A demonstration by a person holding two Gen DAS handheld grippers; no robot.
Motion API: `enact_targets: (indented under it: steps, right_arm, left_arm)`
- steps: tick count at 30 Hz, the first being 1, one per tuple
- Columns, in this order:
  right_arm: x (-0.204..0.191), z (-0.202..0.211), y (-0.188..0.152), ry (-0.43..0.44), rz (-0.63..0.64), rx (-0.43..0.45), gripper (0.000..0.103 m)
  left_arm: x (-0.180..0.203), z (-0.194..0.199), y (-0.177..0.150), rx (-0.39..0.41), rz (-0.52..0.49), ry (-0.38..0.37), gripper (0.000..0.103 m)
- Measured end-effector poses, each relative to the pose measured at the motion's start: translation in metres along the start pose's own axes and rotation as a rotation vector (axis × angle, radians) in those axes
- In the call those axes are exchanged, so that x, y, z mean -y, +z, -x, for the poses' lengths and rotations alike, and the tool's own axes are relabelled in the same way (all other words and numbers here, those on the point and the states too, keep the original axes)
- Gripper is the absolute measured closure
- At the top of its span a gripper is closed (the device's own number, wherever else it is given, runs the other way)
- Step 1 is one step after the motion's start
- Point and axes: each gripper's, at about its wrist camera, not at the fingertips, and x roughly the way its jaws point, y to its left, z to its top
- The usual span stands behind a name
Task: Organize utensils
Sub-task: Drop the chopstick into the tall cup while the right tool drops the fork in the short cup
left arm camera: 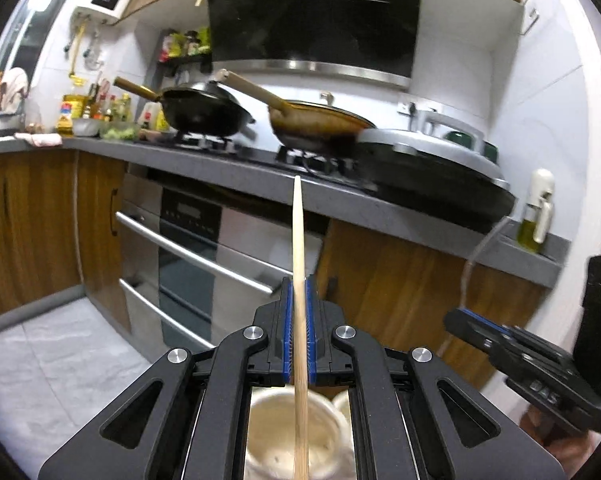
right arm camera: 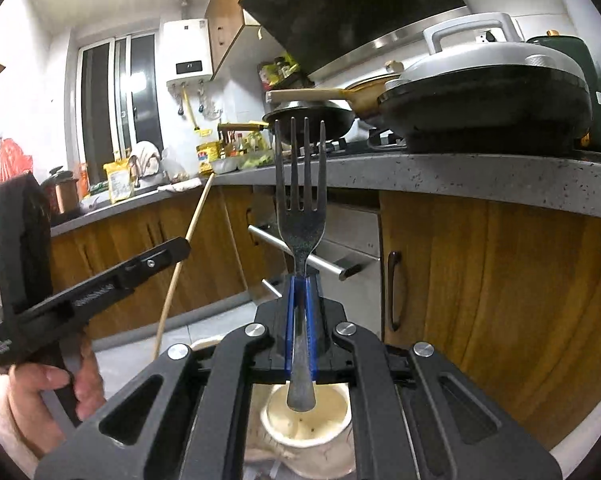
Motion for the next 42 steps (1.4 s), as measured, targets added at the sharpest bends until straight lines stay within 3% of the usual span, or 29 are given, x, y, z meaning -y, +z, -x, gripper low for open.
enact_targets:
  steps: [5, 15, 22, 28, 32, 42]
  right_arm:
    - [0.007, -0.02, -0.019, -0.013, -0.01, -0.039, 0.098]
    - [0.012, -0.04, -0.051, 0.006, -0.014, -0.138, 0.098]
    - [0.011, -0.047, -0.063, 0.009, -0.019, -0.191, 0.098]
    - [0.011, -0.051, -0.069, 0.006, -0.026, -0.226, 0.098]
    - [0.01, -0.055, -0.072, -0.003, -0.024, -0.245, 0.098]
    - [0.011, -0.064, -0.081, -0.031, -0.015, -0.281, 0.098]
  left_arm:
    - [-0.002, -0.023, -0.015, 0.031, -0.043, 0.071, 0.097]
    - [-0.019, -0.021, -0.047, -0.106, -0.006, 0.035, 0.097]
    - [-0.011, -0.011, -0.063, -0.154, -0.08, 0.068, 0.097]
    - [-0.012, -0.014, -0.069, -0.196, -0.081, 0.069, 0.096]
    - [-0.012, -0.009, -0.068, -0.177, -0.08, 0.07, 0.088]
    - [-0.011, 0.01, -0.064, -0.144, -0.083, 0.068, 0.085]
